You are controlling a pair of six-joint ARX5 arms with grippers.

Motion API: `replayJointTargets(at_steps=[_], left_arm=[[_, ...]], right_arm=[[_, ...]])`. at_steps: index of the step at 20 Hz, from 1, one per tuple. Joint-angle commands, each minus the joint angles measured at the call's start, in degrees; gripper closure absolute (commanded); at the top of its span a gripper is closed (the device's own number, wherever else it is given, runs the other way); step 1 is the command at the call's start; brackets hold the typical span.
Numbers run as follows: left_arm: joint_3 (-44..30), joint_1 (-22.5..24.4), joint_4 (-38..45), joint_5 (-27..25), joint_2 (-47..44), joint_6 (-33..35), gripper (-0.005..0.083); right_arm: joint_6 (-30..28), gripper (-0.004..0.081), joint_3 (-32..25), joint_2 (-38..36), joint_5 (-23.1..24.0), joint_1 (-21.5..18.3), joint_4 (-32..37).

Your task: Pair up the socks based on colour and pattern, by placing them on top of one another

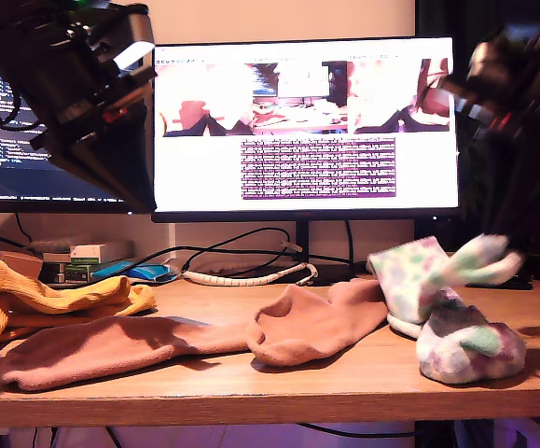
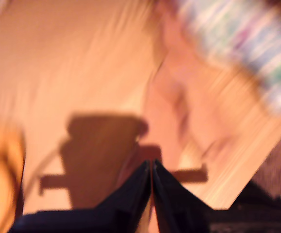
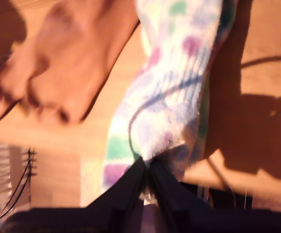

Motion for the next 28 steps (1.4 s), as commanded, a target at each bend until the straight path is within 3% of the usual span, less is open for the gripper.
replayJointTargets(at_steps=[1, 2, 6, 7, 11, 13, 14, 15, 19, 28], left_arm=[[-0.44, -0.33, 0.35, 0.5, 0.33, 0.48, 0.0792], [-0.44, -0.35, 0.39, 0.52, 1.16, 0.46, 0.0788], [-0.46, -0.42, 3.19, 4.0, 6.45, 0.52, 0.0782], [-0.46, -0.44, 4.79, 4.74, 7.82, 0.52, 0.0775], [-0.44, -0.46, 12.44, 8.35, 13.55, 1.57, 0.0636], [-0.44, -0.48, 14.95, 10.67, 15.41, 2.4, 0.0664], [-0.44, -0.7, 15.89, 11.54, 16.26, 2.43, 0.0723], [-0.44, -0.98, 16.79, 11.87, 17.0, 2.47, 0.0789], [-0.44, -2.27, 22.43, 15.56, 20.0, 3.1, 0.0797], [-0.2, -3.19, 28.33, 15.54, 28.2, 3.89, 0.0797]], right_arm=[[0.42, 0.0783, -0.28, 0.79, 0.09, 0.92, -0.76], [0.44, 0.0773, -0.28, 0.94, 0.07, 1.07, -1.09], [0.15, 0.0425, -0.28, 1.03, -0.09, 1.16, -2.93], [-0.24, 0.0397, -0.28, 1.01, -0.17, 1.18, -3.13], [-2.97, 0.0397, 0.15, -0.74, -0.17, 1.18, -4.52], [-4.39, 0.0403, 0.5, -2.69, -0.13, 1.16, -6.12], [-4.42, 0.0413, 0.59, -3.87, -0.11, 1.11, -6.8], [-4.46, 0.0456, 0.59, -5.2, -0.13, 1.11, -7.04], [-5.75, 0.0789, 0.59, -10.73, 0.17, 1.09, -6.47], [-6.38, 0.078, 0.59, -13.75, 0.24, 1.11, -5.6]])
